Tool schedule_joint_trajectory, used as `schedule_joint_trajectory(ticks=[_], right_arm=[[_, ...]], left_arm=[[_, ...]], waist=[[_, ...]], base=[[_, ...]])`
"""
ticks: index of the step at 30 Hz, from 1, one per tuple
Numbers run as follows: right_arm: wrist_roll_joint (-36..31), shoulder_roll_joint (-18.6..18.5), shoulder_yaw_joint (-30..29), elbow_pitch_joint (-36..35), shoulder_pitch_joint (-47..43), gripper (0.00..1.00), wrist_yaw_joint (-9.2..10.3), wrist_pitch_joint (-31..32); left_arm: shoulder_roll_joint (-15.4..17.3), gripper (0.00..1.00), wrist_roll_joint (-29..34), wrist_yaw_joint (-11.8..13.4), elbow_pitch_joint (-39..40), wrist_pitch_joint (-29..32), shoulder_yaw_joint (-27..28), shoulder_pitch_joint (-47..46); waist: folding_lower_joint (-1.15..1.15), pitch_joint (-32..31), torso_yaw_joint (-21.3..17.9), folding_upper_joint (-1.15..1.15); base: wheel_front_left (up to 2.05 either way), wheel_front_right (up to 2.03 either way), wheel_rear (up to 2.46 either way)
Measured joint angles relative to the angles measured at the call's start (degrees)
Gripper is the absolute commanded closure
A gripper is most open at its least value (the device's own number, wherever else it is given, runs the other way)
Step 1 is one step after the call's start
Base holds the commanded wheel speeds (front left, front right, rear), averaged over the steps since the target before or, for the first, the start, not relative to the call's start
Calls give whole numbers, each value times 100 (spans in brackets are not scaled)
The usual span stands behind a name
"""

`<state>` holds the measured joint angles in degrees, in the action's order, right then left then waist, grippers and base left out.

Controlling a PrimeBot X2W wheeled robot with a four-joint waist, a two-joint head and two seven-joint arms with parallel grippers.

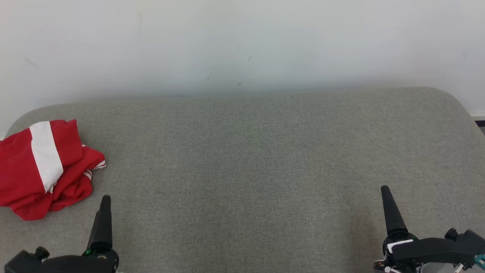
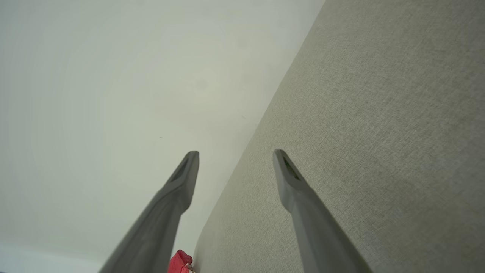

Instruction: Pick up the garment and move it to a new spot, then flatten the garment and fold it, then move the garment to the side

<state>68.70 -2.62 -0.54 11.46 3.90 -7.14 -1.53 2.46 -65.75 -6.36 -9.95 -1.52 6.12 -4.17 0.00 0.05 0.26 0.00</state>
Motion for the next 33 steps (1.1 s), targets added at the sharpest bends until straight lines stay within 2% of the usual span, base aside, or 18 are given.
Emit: schedule_joint_trajectory(ticks=[1,6,14,22,33], right_arm=[[0,0,0,0,0,0,0,0],[-748,-11,124,-105,-15,0,0,-112],[-1685,-27,269,-160,-31,0,0,-264],[-2394,-26,391,-191,-62,0,-1,-412],[-3198,-30,517,-219,-82,0,-4,-598]], left_arm=[[0,0,0,0,0,0,0,0],[11,0,951,31,185,-112,-16,19],[71,0,1985,88,393,-274,-120,90],[190,0,2742,182,497,-412,-264,124],[305,0,3445,331,604,-605,-355,193]], waist=[[0,0,0,0],[0,-13,12,0],[0,-16,38,0],[0,-29,52,0],[0,-43,67,0]], base=[[0,0,0],[0,0,0],[0,0,0],[0,0,0],[0,0,0]])
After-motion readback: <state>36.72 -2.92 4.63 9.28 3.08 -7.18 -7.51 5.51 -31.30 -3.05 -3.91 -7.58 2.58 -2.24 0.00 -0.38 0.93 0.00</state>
